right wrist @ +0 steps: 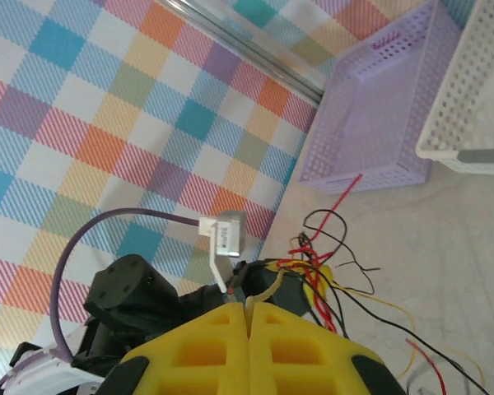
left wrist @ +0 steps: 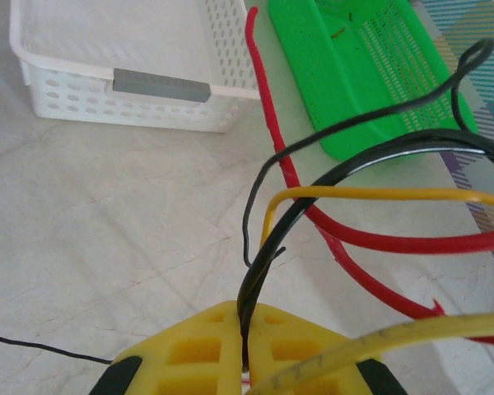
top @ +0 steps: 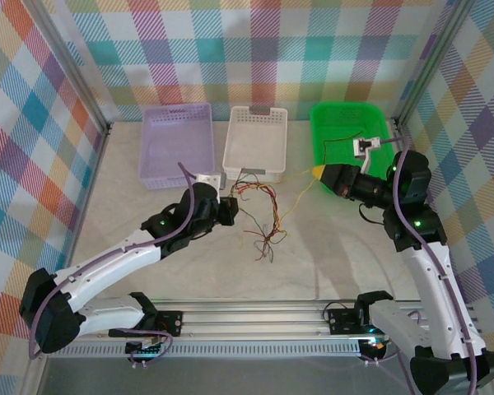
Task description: Untangle the cables
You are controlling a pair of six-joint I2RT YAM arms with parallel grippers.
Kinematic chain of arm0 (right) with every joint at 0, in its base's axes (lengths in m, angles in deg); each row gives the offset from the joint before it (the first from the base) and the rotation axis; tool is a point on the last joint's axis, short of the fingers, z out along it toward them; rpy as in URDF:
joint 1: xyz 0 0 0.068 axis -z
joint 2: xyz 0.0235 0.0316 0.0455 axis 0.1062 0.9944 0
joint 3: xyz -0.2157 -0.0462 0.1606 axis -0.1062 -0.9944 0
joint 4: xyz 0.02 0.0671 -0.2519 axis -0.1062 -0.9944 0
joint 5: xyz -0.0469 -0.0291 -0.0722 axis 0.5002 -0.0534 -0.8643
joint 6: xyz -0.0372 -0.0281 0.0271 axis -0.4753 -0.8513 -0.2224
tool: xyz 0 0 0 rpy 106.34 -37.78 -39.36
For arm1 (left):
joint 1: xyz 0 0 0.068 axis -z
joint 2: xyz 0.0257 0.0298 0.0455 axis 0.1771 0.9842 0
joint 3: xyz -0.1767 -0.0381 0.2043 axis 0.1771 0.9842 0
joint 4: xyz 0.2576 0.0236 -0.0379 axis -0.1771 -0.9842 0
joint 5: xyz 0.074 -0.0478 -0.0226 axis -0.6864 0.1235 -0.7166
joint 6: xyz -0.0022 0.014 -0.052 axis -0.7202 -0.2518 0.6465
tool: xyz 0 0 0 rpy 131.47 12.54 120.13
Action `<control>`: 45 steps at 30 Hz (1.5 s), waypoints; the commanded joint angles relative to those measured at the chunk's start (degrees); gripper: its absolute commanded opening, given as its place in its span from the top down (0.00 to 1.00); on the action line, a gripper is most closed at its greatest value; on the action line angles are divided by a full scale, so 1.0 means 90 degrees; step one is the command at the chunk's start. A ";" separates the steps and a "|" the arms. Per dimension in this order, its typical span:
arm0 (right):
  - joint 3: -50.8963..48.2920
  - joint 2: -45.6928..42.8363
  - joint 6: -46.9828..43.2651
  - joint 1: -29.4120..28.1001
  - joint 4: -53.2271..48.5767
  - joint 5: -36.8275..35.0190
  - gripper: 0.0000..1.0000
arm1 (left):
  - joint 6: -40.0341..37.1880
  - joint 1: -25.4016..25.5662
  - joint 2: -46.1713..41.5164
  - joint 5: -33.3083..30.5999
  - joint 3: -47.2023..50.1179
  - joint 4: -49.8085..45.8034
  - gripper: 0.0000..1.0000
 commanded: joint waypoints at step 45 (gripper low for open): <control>-0.0664 0.3102 -0.2880 -0.4020 0.0091 -0.3959 0.46 | 0.0270 -0.0172 0.0545 0.0183 -0.1095 -0.2561 1.00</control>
